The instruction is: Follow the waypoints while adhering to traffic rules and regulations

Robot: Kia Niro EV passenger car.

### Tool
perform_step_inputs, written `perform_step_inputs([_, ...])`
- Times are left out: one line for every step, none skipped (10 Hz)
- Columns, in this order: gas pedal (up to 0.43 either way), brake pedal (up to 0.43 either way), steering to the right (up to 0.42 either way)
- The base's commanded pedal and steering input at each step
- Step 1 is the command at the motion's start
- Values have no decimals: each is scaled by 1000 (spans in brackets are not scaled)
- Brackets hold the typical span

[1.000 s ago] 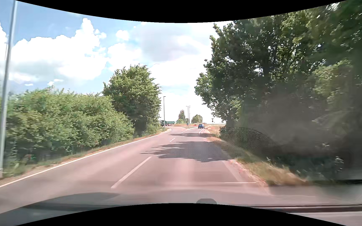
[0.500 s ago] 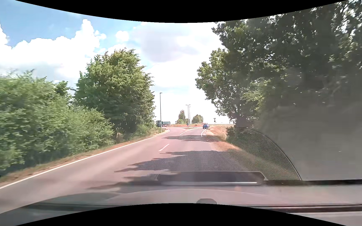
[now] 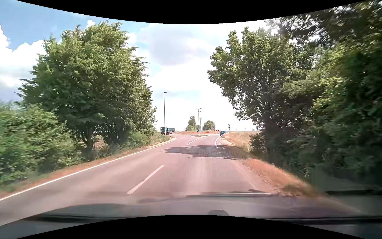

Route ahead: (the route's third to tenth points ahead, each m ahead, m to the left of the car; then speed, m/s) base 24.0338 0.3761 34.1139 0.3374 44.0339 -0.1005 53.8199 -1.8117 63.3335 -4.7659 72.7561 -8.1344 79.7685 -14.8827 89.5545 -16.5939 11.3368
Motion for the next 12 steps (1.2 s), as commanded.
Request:
perform_step_inputs([87,0,-2])
perform_step_inputs([87,0,-2])
perform_step_inputs([87,0,-1])
perform_step_inputs([87,0,0])
perform_step_inputs([79,0,2])
perform_step_inputs([79,0,4])
perform_step_inputs([79,0,5])
perform_step_inputs([67,0,6])
perform_step_inputs([67,0,7])
perform_step_inputs([67,0,8])
perform_step_inputs([59,0,9])
perform_step_inputs([59,0,11])
